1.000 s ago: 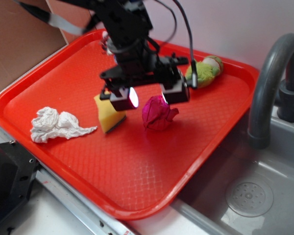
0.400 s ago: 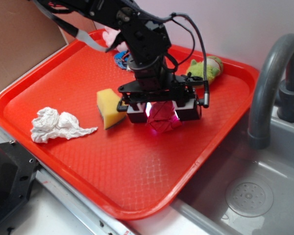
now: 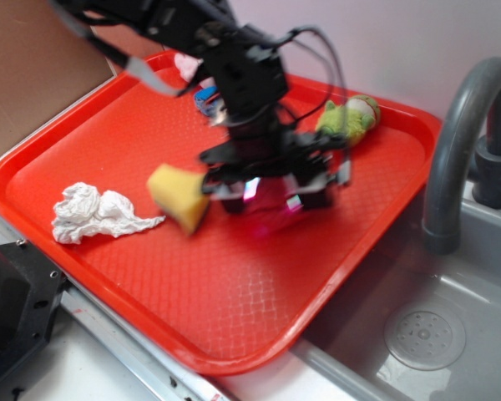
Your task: Grab the red paper.
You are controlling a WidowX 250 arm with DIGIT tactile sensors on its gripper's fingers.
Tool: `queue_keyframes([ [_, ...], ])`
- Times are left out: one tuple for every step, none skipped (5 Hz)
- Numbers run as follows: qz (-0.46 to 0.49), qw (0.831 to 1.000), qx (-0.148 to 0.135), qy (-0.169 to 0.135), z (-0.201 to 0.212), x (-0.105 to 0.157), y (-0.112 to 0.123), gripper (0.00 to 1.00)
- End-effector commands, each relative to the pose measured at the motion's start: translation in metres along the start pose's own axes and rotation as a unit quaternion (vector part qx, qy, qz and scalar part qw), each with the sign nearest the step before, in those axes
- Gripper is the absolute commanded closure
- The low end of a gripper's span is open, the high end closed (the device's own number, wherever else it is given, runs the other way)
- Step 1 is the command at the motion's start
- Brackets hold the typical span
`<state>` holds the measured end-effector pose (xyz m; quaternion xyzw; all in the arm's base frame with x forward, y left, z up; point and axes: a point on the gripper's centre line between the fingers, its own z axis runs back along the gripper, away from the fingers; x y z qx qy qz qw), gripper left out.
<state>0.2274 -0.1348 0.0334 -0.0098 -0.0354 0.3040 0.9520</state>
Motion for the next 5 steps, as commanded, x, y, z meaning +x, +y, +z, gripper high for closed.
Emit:
queue_keyframes([
  [-0.067, 0.995, -0.070, -0.004, 0.114, 0.024, 0.027, 1.00],
  [-0.146, 0.984, -0.092, 0.046, 0.141, 0.031, 0.049, 1.00],
  [-0.206, 0.972, -0.104, 0.049, 0.163, 0.026, 0.070, 1.00],
  [-0.194, 0.976, -0.102, 0.001, 0.195, 0.019, 0.097, 1.00],
  [-0.176, 0.980, -0.093, -0.018, 0.195, 0.019, 0.100, 1.00],
])
